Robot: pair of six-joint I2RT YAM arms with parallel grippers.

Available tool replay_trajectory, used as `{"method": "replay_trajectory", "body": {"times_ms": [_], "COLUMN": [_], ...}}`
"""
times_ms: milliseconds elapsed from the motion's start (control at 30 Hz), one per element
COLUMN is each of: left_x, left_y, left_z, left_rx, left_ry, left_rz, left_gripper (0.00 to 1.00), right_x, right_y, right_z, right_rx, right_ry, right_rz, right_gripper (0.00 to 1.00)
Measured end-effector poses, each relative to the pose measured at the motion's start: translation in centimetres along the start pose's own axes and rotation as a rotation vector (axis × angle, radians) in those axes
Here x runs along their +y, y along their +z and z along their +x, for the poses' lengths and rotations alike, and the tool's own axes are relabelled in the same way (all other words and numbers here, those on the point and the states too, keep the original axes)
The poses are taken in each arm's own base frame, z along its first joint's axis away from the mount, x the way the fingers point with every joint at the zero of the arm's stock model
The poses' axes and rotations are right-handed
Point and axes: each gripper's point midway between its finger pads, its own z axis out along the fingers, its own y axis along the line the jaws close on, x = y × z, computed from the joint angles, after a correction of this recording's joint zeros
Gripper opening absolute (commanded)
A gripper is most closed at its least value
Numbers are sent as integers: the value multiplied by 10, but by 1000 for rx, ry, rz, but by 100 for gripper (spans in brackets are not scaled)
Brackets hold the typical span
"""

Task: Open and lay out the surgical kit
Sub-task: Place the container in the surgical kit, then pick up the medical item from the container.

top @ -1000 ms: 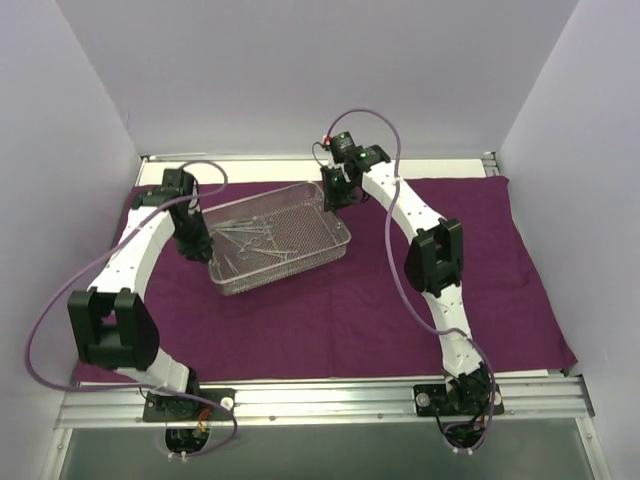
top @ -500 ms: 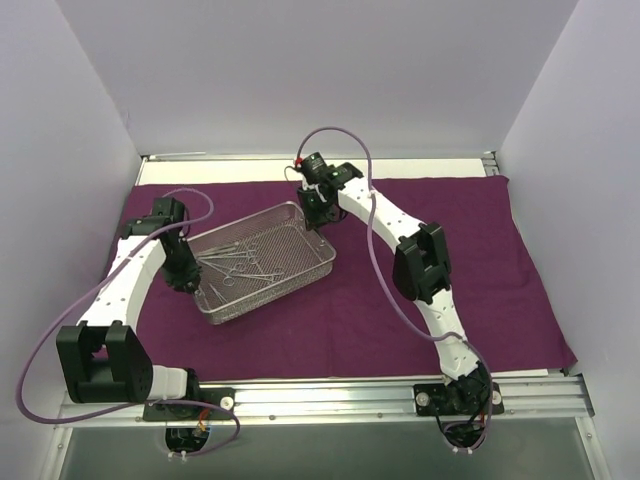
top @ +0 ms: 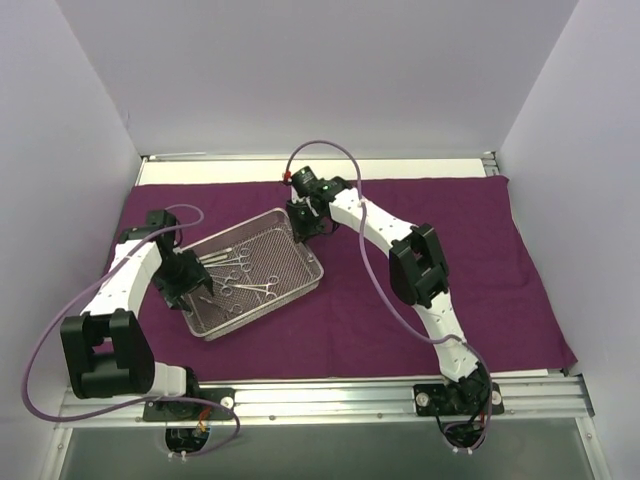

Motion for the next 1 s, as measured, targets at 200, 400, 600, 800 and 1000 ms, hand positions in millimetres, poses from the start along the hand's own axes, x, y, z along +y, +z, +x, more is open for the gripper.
{"method": "replay_trajectory", "body": {"times_ms": [200,400,600,800,1000], "left_x": [-6,-28,-46,-63,-74], "left_y": [-13,-58,-66,-46,-9], "left_z": [-8,-39,-39,-41,-43], "left_rx": [-39,-192,-205,-146,-92], "left_ry": [-6,73,98,-4,-98], "left_rz": [56,132,174,205,174], "left_gripper": [78,81,78,68,63], "right_x": [21,23,15,13,11], "right_y": [1,-11,-44,-97,-137], "right_z": [10,3,-22,-31,-16], "right_rx": [19,6,-66,-140,-193], "right_ry": [-5,-25,-24,-11,16], "right_rz": [-38,-16,24,18,-4], "right_gripper": [82,87,86,86,85]}}
